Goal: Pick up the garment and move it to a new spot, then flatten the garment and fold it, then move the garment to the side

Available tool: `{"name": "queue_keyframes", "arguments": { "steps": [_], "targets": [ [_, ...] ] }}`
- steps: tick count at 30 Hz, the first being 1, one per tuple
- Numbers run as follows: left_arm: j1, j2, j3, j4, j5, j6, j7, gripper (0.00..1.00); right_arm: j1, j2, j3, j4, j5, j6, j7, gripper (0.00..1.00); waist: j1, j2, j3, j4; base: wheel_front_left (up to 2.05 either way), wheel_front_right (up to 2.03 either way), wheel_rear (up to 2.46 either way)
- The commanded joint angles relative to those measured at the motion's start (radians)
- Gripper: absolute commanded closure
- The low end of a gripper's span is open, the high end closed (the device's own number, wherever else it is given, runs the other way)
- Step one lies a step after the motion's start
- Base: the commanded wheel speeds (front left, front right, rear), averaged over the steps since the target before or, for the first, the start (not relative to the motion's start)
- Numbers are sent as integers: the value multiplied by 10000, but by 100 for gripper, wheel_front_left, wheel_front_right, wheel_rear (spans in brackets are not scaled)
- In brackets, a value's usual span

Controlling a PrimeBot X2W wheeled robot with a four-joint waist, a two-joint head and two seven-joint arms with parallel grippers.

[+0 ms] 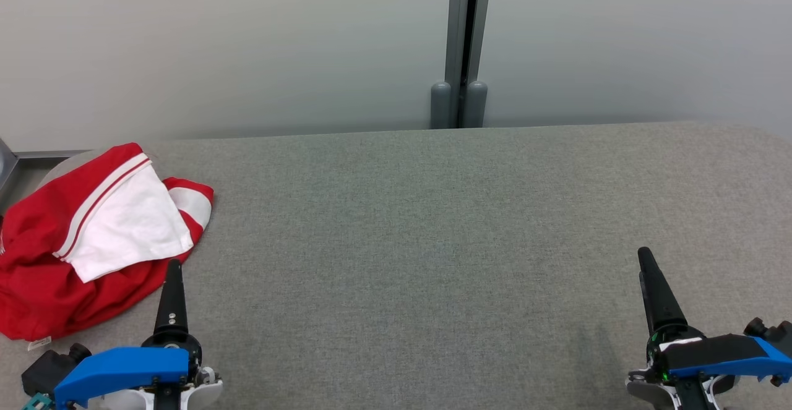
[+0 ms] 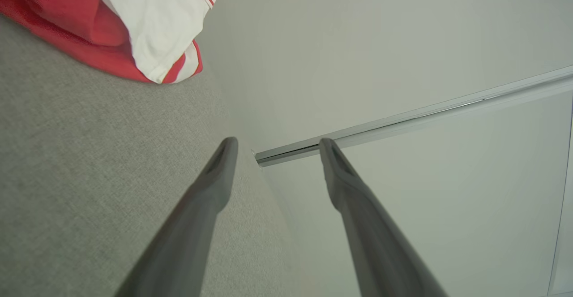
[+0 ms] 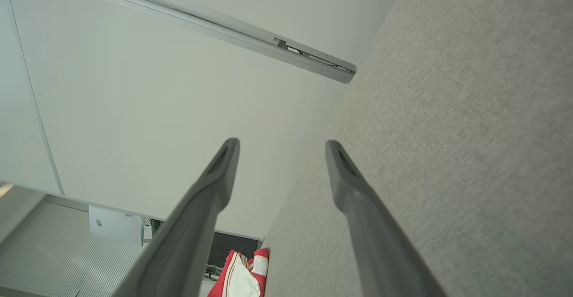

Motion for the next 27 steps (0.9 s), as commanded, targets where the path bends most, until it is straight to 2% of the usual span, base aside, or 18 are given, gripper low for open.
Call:
{"name": "queue_keyframes", "arguments": {
  "steps": [1,15,27],
  "targets": [
    [-240,91,-88,-234,381,90,-89,0,-78,-55,45,-231,-349,25,-94,0,0,0,-3,2,0,0,0],
    [-102,105,-411,-445,3036,548,-608,0,19,-67,434,-623,-2861,29,-612,0,0,0,-63,67,0,0,0],
    [-10,115,-727,-382,5160,755,-999,0,102,-77,546,-624,-4827,33,-1010,0,0,0,-103,171,0,0,0]
  ]
}}
